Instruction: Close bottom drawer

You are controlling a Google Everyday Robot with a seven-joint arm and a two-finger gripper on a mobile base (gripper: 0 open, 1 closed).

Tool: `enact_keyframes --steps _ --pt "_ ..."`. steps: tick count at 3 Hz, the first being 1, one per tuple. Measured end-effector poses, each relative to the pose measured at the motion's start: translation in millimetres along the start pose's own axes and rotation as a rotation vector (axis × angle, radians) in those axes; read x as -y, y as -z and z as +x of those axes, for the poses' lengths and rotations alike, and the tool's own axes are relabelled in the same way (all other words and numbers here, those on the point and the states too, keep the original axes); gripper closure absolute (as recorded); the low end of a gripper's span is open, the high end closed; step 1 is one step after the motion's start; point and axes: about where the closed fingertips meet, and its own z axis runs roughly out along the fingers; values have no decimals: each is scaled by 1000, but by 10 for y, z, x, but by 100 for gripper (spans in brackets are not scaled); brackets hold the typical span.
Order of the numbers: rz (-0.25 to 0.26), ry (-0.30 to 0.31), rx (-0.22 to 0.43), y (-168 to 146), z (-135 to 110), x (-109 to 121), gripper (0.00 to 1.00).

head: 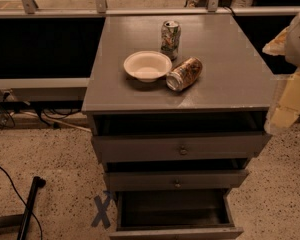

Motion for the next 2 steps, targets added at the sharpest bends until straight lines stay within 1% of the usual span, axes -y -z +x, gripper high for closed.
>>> enact_keyframes --steps 1,2 --pt "0 0 0 0 0 0 0" --pt "-25 -9 15 -78 33 22 0"
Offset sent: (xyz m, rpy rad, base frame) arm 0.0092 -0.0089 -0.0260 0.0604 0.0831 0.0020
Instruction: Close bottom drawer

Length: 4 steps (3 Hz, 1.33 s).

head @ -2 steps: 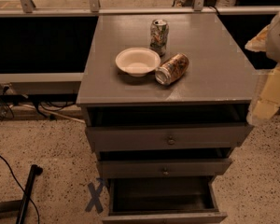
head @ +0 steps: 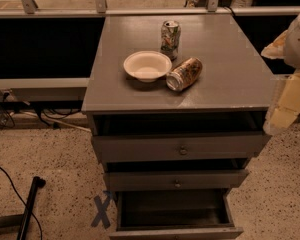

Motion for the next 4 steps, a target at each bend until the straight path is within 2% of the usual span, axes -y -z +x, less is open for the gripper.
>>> enact_keyframes --steps 1,2,3,4 --pt "-64 30 101 -365 -50 -184 0" --pt "-103 84 282 -846 -224 -653 0" --pt "-90 78 352 -993 -219 -850 0" --pt "-89 77 352 -990 -213 -849 0"
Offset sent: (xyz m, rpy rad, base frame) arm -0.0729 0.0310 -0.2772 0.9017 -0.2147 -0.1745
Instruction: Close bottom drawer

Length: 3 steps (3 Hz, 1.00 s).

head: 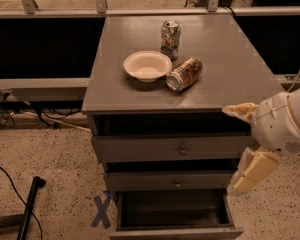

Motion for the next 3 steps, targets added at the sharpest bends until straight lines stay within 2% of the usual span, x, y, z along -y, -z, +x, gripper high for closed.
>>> enact_keyframes --steps 1,2,3 --pt "38 1 9 -161 145 10 0" --pt "91 -21 71 -501 521 -79 0" --pt "140 40 76 -531 712 -83 0"
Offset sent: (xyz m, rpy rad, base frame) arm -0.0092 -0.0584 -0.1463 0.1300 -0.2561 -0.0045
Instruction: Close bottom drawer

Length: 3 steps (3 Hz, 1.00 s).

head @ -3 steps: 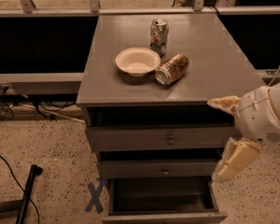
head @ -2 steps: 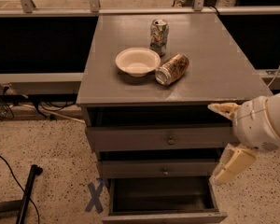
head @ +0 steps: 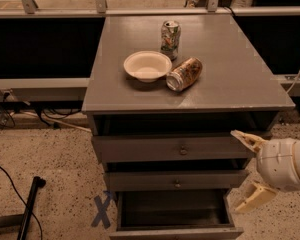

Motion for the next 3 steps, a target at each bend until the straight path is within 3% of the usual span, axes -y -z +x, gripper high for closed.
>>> enact_keyframes --steps 1,2,3 --pt "0 0 0 0 0 0 0" --pt "15 -51 42 -257 120 -34 0" --pt "60 -24 78 -678 163 -197 0"
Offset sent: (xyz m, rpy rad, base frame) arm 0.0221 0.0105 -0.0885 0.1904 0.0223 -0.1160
